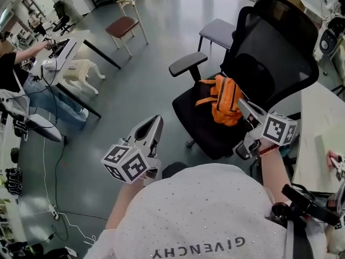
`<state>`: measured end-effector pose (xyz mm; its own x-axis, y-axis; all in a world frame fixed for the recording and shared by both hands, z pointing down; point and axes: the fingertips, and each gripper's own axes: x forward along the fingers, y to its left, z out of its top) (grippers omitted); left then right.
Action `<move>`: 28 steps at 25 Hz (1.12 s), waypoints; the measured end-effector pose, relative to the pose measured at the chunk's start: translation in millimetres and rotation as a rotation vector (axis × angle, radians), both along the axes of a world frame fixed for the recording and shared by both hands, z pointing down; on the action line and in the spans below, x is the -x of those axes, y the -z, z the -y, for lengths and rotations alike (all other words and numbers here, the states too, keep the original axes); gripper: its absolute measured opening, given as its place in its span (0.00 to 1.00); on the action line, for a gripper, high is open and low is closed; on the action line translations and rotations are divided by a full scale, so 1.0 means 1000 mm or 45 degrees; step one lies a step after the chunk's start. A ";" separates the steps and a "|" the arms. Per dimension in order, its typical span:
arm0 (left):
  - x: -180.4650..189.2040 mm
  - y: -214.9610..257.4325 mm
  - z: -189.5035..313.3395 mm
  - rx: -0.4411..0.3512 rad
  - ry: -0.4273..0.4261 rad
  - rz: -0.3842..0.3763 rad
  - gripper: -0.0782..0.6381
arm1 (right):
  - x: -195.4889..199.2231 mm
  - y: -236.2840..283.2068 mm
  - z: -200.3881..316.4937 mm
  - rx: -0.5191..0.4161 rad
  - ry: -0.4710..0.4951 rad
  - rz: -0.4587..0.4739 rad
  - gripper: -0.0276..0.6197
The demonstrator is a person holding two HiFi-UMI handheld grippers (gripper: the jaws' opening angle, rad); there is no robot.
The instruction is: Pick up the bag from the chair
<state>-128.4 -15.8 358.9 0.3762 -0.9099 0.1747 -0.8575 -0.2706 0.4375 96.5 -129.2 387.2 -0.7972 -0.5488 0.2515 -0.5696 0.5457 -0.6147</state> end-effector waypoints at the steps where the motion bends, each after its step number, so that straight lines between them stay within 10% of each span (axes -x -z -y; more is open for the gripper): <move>1: -0.002 -0.003 0.003 0.010 -0.013 0.011 0.11 | 0.002 -0.005 0.005 0.022 0.004 0.009 0.05; 28: 0.028 -0.147 0.235 0.322 -0.669 -0.001 0.12 | 0.086 -0.205 0.141 0.412 -0.281 -0.269 0.05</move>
<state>-156.3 -250.6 506.1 0.7661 -0.5311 0.3619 -0.6362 -0.5464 0.5448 10.7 -270.3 592.0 -0.5825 -0.5662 0.5832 -0.7824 0.1959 -0.5912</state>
